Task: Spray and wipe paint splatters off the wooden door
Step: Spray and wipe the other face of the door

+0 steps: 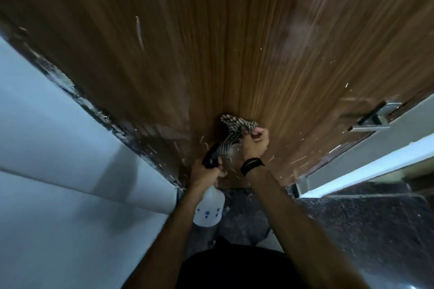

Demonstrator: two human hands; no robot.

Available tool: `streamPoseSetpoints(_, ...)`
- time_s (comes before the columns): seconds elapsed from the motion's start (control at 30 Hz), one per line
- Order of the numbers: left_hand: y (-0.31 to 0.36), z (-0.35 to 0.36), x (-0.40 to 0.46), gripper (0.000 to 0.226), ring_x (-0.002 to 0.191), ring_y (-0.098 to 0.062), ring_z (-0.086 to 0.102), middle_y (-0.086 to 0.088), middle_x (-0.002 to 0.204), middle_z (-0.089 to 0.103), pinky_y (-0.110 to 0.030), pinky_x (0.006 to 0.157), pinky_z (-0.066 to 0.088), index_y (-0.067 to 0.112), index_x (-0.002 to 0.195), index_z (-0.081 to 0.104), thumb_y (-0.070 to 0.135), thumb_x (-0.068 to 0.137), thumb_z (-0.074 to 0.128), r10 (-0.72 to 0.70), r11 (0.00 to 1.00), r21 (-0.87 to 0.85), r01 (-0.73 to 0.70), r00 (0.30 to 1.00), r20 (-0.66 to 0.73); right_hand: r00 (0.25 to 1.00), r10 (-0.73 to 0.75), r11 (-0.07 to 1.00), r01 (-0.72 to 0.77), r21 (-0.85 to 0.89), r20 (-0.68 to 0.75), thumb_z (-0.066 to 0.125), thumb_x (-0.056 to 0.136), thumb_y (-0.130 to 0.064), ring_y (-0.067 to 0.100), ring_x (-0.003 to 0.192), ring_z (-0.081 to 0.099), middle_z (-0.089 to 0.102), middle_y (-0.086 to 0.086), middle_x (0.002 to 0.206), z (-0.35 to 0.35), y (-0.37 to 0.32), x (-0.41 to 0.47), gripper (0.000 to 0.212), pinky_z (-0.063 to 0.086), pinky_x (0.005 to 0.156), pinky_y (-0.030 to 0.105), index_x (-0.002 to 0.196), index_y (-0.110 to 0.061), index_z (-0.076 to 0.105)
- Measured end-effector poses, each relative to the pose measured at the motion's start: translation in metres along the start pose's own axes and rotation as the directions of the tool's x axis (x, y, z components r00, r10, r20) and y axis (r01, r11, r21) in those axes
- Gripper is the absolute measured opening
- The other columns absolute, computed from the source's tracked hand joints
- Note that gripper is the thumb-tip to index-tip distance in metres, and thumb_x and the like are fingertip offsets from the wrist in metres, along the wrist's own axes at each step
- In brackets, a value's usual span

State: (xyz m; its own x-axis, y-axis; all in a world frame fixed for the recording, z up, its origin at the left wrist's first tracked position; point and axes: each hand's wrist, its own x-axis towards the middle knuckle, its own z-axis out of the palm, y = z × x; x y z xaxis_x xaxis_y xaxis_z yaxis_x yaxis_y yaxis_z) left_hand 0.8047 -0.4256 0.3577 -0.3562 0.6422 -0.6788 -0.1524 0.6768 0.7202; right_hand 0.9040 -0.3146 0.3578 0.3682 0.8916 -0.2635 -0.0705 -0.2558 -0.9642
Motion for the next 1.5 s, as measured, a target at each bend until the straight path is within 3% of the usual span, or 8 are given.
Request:
streamPoseSetpoints(0.13,0.003,-0.006,-0.002,0.027,0.045,-0.014,0.046,-0.002,0.075,0.063,-0.030,0.054,0.042,0.019,0.080,0.065,-0.006,0.080,0.074,0.053,0.999,0.013,-0.053,0.998,0.025,0.989,0.134,0.988,-0.138,-0.073,-0.055,0.062,0.086,0.003,0.021,0.080,0.050,0.052,0.007,0.085,-0.009,0.024,0.005,0.019,0.040,0.064,0.022,0.090,-0.010,0.048)
streamPoseSetpoints(0.4,0.005,-0.002,-0.009,0.027,0.044,-0.008,0.045,0.002,0.073,0.063,-0.026,0.046,0.039,0.016,0.088,0.065,-0.010,0.080,0.071,0.075,0.997,-0.035,-0.075,0.997,-0.011,0.926,0.371,0.927,-0.374,-0.033,-0.074,0.053,0.091,0.000,0.024,0.093,0.050,0.053,0.007,0.097,-0.018,0.029,0.023,0.018,0.044,0.081,0.027,0.103,-0.013,0.047)
streamPoseSetpoints(0.6,0.010,0.017,-0.014,0.027,0.043,-0.013,0.051,-0.007,0.075,0.069,-0.025,0.045,0.042,0.006,0.103,0.068,-0.007,0.080,0.071,-0.054,0.993,-0.113,0.034,0.983,-0.175,0.974,-0.168,0.984,0.176,-0.039,0.151,0.075,0.081,-0.001,0.018,0.072,0.052,0.055,0.006,0.078,0.005,-0.013,-0.013,0.029,0.045,0.060,0.022,0.084,-0.012,0.048)
streamPoseSetpoints(0.8,0.024,0.008,-0.027,0.030,0.042,-0.010,0.048,-0.009,0.074,0.061,-0.024,0.043,0.040,0.011,0.084,0.063,-0.018,0.079,0.066,0.031,0.958,-0.268,-0.102,0.966,-0.257,0.332,-0.784,0.369,0.929,-0.035,0.524,0.063,0.084,0.007,0.026,0.078,0.055,0.059,0.014,0.087,0.005,-0.028,0.004,0.013,0.047,0.070,0.031,0.090,-0.004,0.060)
streamPoseSetpoints(1.03,0.027,0.007,-0.036,0.048,0.044,-0.014,0.047,-0.004,0.075,0.061,-0.030,0.047,0.045,0.021,0.106,0.069,-0.018,0.078,0.063,-0.046,0.876,-0.453,-0.163,0.908,-0.417,-0.163,-0.823,-0.154,0.986,0.063,0.545,0.059,0.095,-0.007,0.025,0.076,0.064,0.067,0.006,0.094,0.022,-0.052,0.016,0.017,0.053,0.062,0.034,0.102,-0.008,0.074)
streamPoseSetpoints(1.13,0.021,0.005,-0.040,0.036,0.043,-0.017,0.043,-0.012,0.078,0.061,-0.029,0.045,0.044,0.016,0.088,0.065,-0.018,0.077,0.065,-0.104,0.837,-0.517,-0.180,0.875,-0.473,-0.340,-0.719,-0.291,0.939,0.183,0.605,0.054,0.095,-0.001,0.024,0.083,0.063,0.069,0.005,0.102,0.039,-0.053,0.018,0.027,0.052,0.063,0.032,0.112,-0.010,0.072)
streamPoseSetpoints(1.3,0.014,-0.001,-0.043,0.041,0.048,-0.019,0.047,-0.011,0.079,0.061,-0.029,0.045,0.043,0.024,0.083,0.064,-0.017,0.078,0.064,-0.124,0.830,-0.529,-0.175,0.867,-0.482,-0.449,-0.450,-0.308,0.889,0.338,0.772,0.046,0.083,-0.003,0.031,0.094,0.065,0.069,0.013,0.106,0.054,-0.021,0.019,0.038,0.059,0.071,0.037,0.112,-0.002,0.071)
streamPoseSetpoints(1.5,0.013,-0.028,-0.037,0.069,0.048,-0.012,0.047,0.003,0.078,0.061,-0.027,0.046,0.042,0.048,0.100,0.058,-0.019,0.082,0.060,-0.047,0.850,-0.496,-0.177,0.913,-0.406,-0.481,-0.597,-0.357,0.876,0.324,0.642,0.052,0.091,0.002,0.031,0.095,0.057,0.069,0.017,0.109,0.081,-0.044,0.002,0.032,0.046,0.093,0.038,0.118,0.001,0.069)
